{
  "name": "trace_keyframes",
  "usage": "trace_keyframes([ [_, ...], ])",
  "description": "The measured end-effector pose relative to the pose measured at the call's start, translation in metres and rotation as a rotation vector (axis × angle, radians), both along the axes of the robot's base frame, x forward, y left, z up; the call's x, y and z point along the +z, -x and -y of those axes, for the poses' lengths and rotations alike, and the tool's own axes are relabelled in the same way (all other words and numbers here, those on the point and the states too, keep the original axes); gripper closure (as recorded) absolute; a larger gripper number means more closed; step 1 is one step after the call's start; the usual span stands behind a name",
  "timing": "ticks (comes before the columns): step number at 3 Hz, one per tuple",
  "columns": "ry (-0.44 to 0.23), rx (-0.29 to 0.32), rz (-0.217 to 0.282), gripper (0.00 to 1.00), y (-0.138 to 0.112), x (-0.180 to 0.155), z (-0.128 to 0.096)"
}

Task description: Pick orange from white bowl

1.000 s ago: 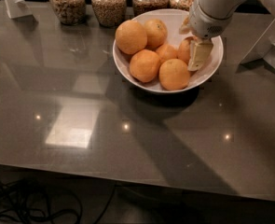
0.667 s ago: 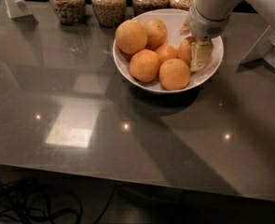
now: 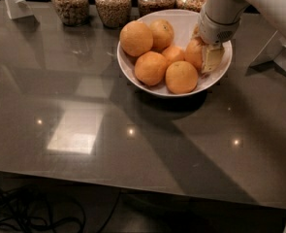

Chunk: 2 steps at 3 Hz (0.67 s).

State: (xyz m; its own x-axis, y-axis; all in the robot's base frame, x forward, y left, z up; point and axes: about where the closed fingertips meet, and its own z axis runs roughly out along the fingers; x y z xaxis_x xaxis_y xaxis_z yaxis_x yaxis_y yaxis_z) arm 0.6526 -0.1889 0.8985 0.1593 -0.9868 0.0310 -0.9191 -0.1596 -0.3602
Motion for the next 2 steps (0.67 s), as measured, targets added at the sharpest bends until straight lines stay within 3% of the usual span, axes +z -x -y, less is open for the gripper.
trace_keyframes([
  [2, -0.163, -0.077, -0.076, 0.89, 0.024, 0.009, 0.0],
])
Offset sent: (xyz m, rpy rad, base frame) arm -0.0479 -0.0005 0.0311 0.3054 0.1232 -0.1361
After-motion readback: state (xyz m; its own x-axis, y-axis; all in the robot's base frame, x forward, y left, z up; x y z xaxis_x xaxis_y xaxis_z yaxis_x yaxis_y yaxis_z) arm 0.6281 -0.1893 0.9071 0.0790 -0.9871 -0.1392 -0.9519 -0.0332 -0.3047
